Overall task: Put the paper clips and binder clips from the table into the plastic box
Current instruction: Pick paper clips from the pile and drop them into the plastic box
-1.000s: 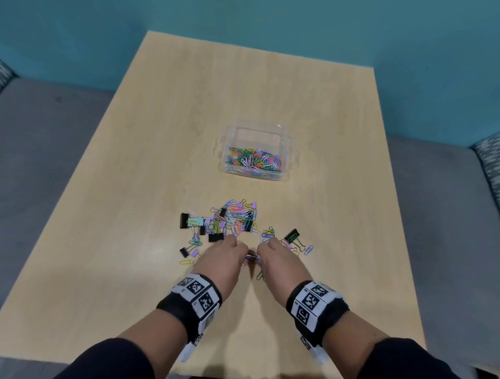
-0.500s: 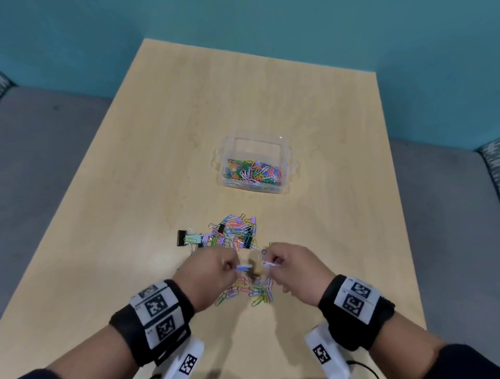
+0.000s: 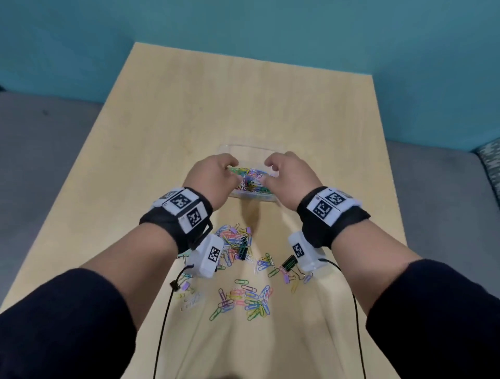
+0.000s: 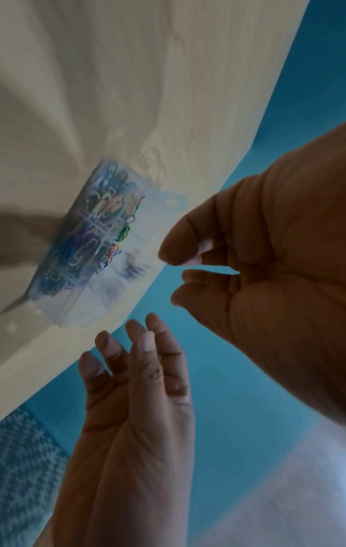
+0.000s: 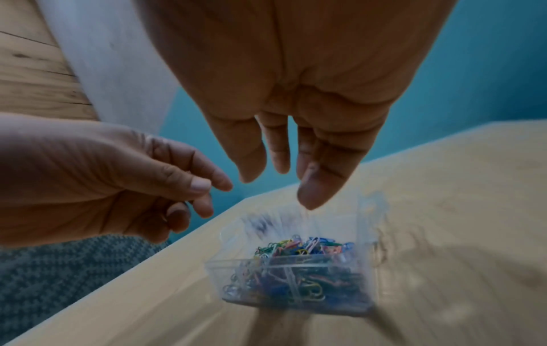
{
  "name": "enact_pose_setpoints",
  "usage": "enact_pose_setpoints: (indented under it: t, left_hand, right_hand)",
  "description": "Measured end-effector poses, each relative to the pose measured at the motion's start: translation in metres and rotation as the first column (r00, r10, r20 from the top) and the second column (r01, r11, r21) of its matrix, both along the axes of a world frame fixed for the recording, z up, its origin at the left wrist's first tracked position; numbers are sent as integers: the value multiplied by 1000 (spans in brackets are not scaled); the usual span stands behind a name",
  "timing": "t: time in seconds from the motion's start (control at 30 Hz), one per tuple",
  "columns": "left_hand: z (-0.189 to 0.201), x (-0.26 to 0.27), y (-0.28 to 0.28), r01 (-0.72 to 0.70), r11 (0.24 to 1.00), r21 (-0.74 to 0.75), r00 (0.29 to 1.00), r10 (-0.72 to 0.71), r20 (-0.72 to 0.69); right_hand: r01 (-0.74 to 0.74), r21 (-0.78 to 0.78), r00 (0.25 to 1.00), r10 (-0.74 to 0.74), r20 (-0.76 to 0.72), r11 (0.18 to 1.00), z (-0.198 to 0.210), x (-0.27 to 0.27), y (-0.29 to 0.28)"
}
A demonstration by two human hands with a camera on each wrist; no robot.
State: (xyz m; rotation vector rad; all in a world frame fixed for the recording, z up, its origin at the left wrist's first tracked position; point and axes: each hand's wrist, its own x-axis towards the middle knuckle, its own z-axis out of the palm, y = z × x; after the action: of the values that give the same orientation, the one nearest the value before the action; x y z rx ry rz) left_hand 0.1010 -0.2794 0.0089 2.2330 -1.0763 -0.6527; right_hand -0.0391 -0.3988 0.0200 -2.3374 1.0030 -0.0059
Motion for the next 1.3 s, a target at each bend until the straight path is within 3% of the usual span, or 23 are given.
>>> enact_pose_setpoints:
  t: [0.13,0.3,0.43,0.57,0.73,0.83,1.0,1.17,1.3]
  left_hand:
    - [-9,-25,67,-2,1000,-14,999,2,36]
    - [-29,-88,178,282,956,85,950,-291,113]
    - [-45,-104,226,214,949,230,942,-263,209]
    - [-51,-104,238,119,951,285,929,-208,305]
    - [-52,-106,241,208,909,362,885,-332,326]
    - [-51,-112,242,260,892,370,872,-382,307]
    - [-55,-114,242,245,893,377,877,-370,306]
    - [-63,-121,242,313,869,383,849,-437,298]
    - [-61,-133,239,380,878,292,825,-464,323]
  right_hand:
    - [-24,-31,997,27,72,999,-7,-59,36]
    - [66,39,997,-64,-33,997,-47,-161,100]
    - [28,-48,994,-32,-100,998,-65,-194,129]
    - [-99,-163,985,74,-158,982,-61,-187,145]
    - [-224,-181,927,152,-344,958,-61,-186,174]
    - [-249,-172,930,186,-317,953,-58,-189,180]
    - [-127,-189,947,62,-316,974,-66,-193,157]
    - [-157,-155,935,96,-341,975,-68,-193,178]
    - [-236,-146,941,189,-280,961,-61,-179,208]
